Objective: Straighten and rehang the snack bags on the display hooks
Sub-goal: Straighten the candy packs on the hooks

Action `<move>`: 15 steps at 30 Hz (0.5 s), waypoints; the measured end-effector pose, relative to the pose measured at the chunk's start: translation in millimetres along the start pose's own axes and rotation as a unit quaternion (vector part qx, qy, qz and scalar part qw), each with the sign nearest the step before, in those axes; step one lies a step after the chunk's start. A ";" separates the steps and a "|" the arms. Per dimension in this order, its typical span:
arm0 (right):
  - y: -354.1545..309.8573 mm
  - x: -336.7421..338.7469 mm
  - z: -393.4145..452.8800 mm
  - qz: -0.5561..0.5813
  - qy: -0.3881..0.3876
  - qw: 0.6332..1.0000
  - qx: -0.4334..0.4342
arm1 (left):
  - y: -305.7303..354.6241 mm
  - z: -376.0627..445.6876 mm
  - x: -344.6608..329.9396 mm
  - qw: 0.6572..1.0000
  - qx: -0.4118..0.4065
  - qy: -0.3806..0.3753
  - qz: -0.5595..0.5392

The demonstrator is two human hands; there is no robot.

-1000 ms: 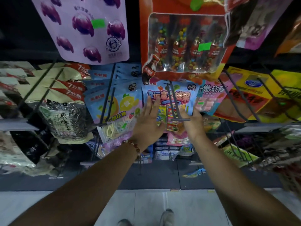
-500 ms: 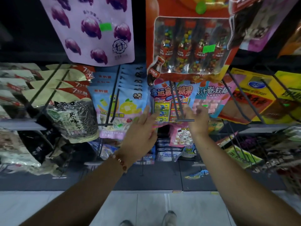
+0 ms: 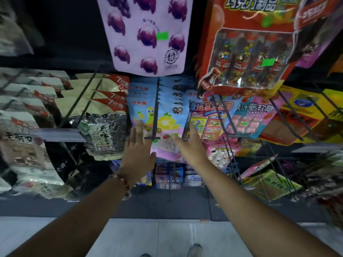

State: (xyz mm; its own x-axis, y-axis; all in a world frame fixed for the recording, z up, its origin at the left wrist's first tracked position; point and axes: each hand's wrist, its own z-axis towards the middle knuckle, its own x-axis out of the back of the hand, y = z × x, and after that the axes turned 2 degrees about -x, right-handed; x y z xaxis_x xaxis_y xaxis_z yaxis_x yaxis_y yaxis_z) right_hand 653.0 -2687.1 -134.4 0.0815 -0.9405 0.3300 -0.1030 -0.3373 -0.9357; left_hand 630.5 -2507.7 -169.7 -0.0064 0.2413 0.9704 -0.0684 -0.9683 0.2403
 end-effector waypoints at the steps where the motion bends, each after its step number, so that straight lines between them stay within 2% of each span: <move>1: 0.0 -3.5 4.7 -0.001 0.000 1.000 0.002 | -2.3 1.0 2.2 1.000 -0.013 0.001 -0.001; 5: -1.6 -9.2 6.9 -0.012 -0.019 1.000 0.006 | -11.1 -1.8 7.1 0.999 -0.047 0.005 0.003; 9: -5.7 -4.9 -8.5 -0.079 -0.006 0.997 0.018 | -22.6 -14.6 8.4 0.997 -0.070 0.007 0.022; 12: 5.8 -0.6 -22.2 -0.211 0.005 0.977 0.041 | -34.8 -26.9 7.0 0.996 -0.087 -0.005 0.035; 15: 17.6 -0.3 -40.9 -0.337 -0.003 0.941 0.021 | -42.4 -42.7 12.8 0.993 -0.109 -0.010 0.037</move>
State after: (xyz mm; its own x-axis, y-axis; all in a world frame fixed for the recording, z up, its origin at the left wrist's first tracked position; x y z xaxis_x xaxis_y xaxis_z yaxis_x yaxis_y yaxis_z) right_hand 610.6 -2694.5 -145.9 0.1205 -0.5137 0.8495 0.0128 -0.8548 -0.5187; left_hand 590.7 -2460.8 -168.4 0.0000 0.1671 0.9859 -0.2826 -0.9458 0.1603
